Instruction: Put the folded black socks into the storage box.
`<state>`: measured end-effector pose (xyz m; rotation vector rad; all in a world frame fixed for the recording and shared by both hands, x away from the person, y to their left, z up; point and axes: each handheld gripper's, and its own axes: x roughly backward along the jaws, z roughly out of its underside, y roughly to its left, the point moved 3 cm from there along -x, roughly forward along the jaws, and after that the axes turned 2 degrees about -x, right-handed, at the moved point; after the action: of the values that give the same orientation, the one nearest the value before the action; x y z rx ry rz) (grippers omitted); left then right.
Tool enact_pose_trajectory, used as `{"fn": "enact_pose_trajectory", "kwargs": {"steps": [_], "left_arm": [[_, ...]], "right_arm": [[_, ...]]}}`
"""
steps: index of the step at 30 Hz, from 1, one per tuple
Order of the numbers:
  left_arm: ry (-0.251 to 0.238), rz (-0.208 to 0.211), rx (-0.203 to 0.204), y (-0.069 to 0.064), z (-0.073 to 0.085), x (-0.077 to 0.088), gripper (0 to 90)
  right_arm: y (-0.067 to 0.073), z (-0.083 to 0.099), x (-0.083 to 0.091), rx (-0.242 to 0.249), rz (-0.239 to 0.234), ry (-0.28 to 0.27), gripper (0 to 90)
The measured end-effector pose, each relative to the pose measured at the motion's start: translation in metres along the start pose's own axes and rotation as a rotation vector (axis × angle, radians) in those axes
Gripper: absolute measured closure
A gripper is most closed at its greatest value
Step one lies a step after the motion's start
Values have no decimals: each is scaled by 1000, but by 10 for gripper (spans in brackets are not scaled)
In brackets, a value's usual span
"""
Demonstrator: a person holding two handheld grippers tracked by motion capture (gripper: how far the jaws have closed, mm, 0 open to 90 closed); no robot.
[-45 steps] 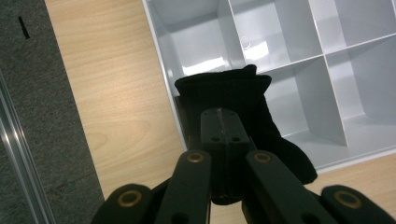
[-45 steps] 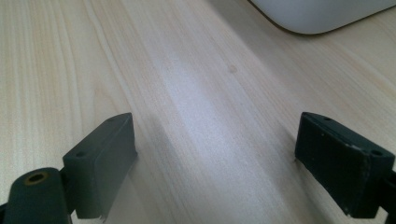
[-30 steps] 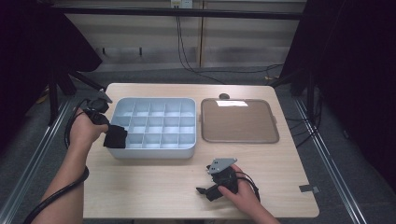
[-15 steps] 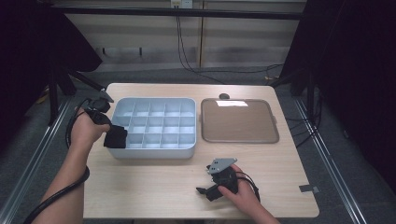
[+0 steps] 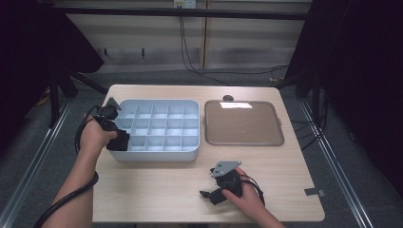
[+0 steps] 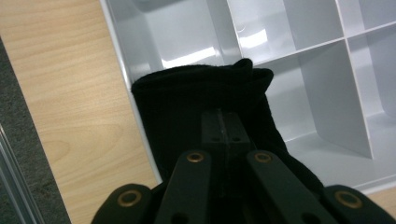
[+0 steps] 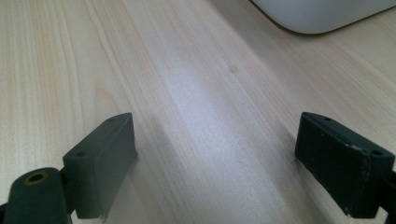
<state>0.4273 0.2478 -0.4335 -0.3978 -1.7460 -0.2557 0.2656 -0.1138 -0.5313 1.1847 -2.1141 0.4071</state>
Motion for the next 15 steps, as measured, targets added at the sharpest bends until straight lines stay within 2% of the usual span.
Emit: {"fn": "enact_pose_trajectory", "kwargs": {"steps": [11, 15], "left_arm": [[4, 8, 1, -1, 1, -2, 900], [-1, -6, -16, -2, -1, 3, 868]], "right_arm": [[1, 0, 0, -3, -1, 0, 117], [0, 0, 0, -2, -1, 0, 117]]}}
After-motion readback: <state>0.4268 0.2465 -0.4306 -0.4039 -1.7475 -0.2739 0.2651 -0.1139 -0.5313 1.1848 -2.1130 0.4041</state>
